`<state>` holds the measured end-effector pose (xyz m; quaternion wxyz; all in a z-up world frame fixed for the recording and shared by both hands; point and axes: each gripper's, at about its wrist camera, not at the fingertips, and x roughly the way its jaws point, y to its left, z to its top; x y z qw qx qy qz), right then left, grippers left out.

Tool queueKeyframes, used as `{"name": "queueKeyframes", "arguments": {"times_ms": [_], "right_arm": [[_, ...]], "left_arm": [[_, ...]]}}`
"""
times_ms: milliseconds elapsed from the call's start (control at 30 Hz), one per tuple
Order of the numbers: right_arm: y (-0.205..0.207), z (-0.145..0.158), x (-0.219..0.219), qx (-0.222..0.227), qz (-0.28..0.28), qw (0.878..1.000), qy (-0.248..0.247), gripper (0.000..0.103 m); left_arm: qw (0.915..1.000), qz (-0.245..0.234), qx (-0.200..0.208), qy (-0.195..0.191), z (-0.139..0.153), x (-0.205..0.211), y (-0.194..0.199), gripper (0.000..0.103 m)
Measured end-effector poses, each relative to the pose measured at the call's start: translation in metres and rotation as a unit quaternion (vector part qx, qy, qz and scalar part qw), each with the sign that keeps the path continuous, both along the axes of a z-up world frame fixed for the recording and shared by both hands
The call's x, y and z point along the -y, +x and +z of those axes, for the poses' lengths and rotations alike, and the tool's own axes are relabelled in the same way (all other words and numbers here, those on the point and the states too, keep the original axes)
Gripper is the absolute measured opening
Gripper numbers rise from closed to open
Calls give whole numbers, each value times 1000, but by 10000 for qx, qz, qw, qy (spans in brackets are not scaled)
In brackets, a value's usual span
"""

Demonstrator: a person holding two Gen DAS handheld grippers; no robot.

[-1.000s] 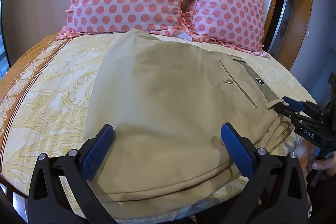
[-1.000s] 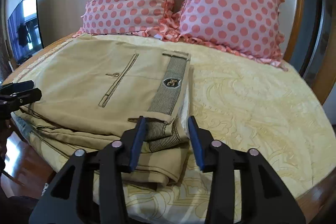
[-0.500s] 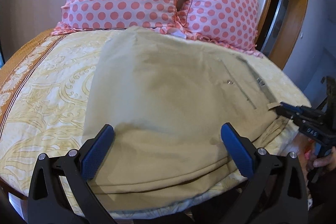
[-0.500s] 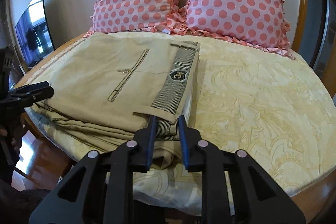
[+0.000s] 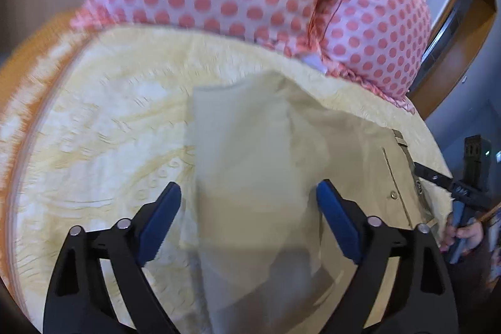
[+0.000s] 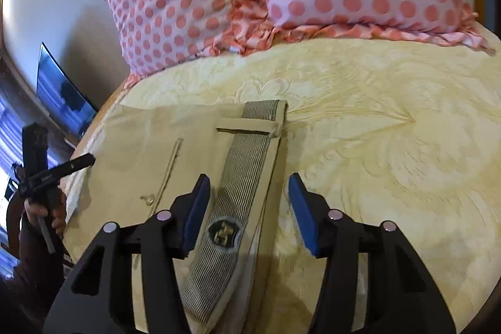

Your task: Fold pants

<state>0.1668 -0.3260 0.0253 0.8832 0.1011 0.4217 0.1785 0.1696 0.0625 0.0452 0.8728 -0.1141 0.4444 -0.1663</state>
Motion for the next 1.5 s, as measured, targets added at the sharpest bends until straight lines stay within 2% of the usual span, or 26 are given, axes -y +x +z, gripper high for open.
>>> {"name": "queueKeyframes", "arguments": {"times_ms": [67, 167, 200, 233, 400, 467, 500, 533, 600, 733, 833, 967, 1033, 1100, 1167, 1200, 1233, 1267, 1300, 1333, 1400, 1433, 1500], "right_arm": [[7, -8, -4, -154, 92, 9998, -64, 46], [7, -10, -2, -81, 212, 9997, -9, 41], [6, -10, -1, -88, 267, 9996, 67, 35], [4, -10, -1, -58, 348, 9993, 99, 32], [7, -14, 6, -110, 360, 9987, 347, 33], [5, -13, 4, -83, 519, 9976, 443, 15], [2, -11, 3, -24, 609, 9968, 510, 12], [-2, -7, 1, 54, 667, 9964, 514, 11], [-5, -3, 1, 139, 698, 9957, 584, 10], [-3, 8, 3, 215, 652, 9955, 657, 9], [11, 23, 5, 362, 602, 9957, 603, 9], [43, 46, 12, 786, 327, 9952, 483, 9], [64, 51, 19, 934, 77, 9949, 384, 9], [83, 41, 24, 722, -136, 9969, 285, 10], [104, 10, 21, 96, -422, 9990, -102, 11], [107, -2, 21, -60, -537, 9983, -234, 17], [106, -5, 22, -52, -595, 9980, -218, 22], [105, -5, 24, -54, -641, 9978, -151, 24], [103, -2, 28, -109, -780, 9967, -178, 38], [100, 3, 30, -51, -915, 9954, -267, 47], [87, 19, 33, 319, -1053, 9932, -377, 54], [82, 29, 31, 523, -976, 9936, -240, 60], [84, 41, 23, 631, -704, 9952, 264, 66]], "left_arm": [[9994, -111, -255, -192, -7, 0, 11, 88], [9988, -264, -367, -200, -6, 1, 20, 88], [9984, -307, -410, -235, -6, 1, 23, 88], [9981, -335, -439, -281, -6, 0, 25, 88], [9972, -431, -484, -386, -7, 3, 32, 86], [9973, -449, -400, -416, -7, 6, 28, 61], [9970, -491, -375, -470, -5, 7, 25, 30], [9963, -539, -380, -550, -4, 9, 22, 19], [9974, -521, -246, -443, 0, 11, 17, 13], [9986, -477, 99, -200, 17, 20, 12, 10], [9978, -499, 433, 43, 35, 31, 21, 8], [9963, -281, 792, 165, 49, 46, 69, 8], [9965, -182, 797, 164, 46, 50, 92, 8], [9977, -97, 593, 311, 30, 57, 120, 9], [9988, 41, 65, 490, 4, 60, 143, 21], [9989, 138, -80, 452, -5, 58, 147, 37], [9990, 262, -129, 350, -11, 53, 148, 47], [9992, 360, -138, 88, -13, 45, 147, 48], [9989, 427, -187, -50, -13, 38, 146, 56], [9982, 547, -231, -79, -11, 31, 145, 64], [9961, 877, -46, -18, 2, 14, 137, 65], [9954, 954, 119, -21, 10, 9, 131, 65], [9939, 951, 520, -178, 31, 7, 121, 65]]}}
